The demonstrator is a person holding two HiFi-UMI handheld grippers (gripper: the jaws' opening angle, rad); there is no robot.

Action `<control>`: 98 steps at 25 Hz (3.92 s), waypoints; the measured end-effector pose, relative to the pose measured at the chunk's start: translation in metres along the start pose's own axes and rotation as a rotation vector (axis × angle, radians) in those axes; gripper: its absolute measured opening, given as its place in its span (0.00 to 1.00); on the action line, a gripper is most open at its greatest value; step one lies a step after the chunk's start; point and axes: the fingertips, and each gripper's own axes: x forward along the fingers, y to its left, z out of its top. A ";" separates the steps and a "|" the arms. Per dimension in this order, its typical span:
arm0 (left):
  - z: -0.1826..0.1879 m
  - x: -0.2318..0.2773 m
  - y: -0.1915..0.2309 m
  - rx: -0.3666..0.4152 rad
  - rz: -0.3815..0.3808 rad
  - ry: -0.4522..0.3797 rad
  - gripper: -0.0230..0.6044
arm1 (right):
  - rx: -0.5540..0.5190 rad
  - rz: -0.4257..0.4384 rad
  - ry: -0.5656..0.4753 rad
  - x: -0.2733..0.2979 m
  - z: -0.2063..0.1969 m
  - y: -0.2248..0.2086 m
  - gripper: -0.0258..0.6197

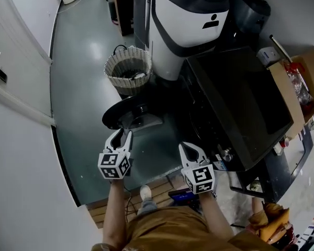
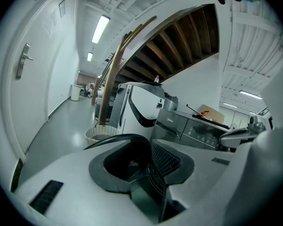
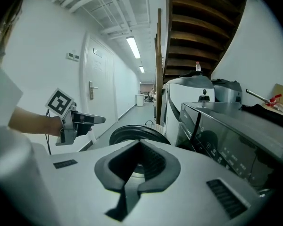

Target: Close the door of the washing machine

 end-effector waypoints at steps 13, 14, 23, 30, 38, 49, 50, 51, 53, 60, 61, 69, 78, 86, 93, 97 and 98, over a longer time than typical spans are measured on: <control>-0.002 0.054 0.030 0.067 0.001 0.079 0.31 | 0.008 0.058 0.046 0.036 -0.009 -0.011 0.06; -0.004 0.057 0.033 0.067 0.002 0.086 0.32 | 0.009 0.061 0.051 0.036 -0.011 -0.012 0.06; -0.015 0.086 0.069 0.097 0.040 0.142 0.37 | 0.015 0.092 0.091 0.041 -0.027 -0.021 0.06; -0.020 0.116 0.089 0.124 0.062 0.188 0.43 | 0.029 0.094 0.096 0.047 -0.034 -0.038 0.06; -0.030 0.148 0.110 0.156 0.079 0.255 0.50 | 0.053 0.080 0.123 0.044 -0.045 -0.053 0.06; -0.031 0.169 0.124 0.244 0.080 0.290 0.61 | 0.079 0.077 0.140 0.043 -0.059 -0.060 0.06; -0.031 0.171 0.123 0.259 0.073 0.302 0.62 | 0.083 0.080 0.140 0.044 -0.060 -0.060 0.06; -0.033 0.173 0.122 0.276 0.061 0.320 0.62 | 0.089 0.081 0.142 0.044 -0.062 -0.060 0.06; -0.040 0.178 0.118 0.314 0.038 0.364 0.62 | 0.100 0.083 0.152 0.043 -0.066 -0.059 0.06; -0.045 0.180 0.118 0.346 0.080 0.352 0.63 | 0.145 0.078 0.140 0.037 -0.063 -0.062 0.06; -0.046 0.180 0.118 0.338 0.079 0.352 0.63 | 0.147 0.075 0.139 0.036 -0.063 -0.062 0.06; -0.048 0.175 0.115 0.309 0.074 0.364 0.63 | 0.147 0.076 0.128 0.035 -0.057 -0.060 0.06; -0.051 0.163 0.109 0.268 0.084 0.362 0.62 | 0.146 0.059 0.123 0.028 -0.052 -0.061 0.06; -0.058 0.153 0.100 0.238 0.079 0.381 0.62 | 0.126 0.067 0.101 0.024 -0.043 -0.055 0.06; -0.064 0.144 0.095 0.272 0.098 0.419 0.56 | 0.121 0.080 0.081 0.018 -0.036 -0.045 0.06; -0.066 0.136 0.093 0.241 0.107 0.417 0.51 | 0.105 0.074 0.074 0.011 -0.033 -0.044 0.06; -0.067 0.134 0.092 0.234 0.108 0.416 0.50 | 0.104 0.072 0.073 0.008 -0.032 -0.044 0.06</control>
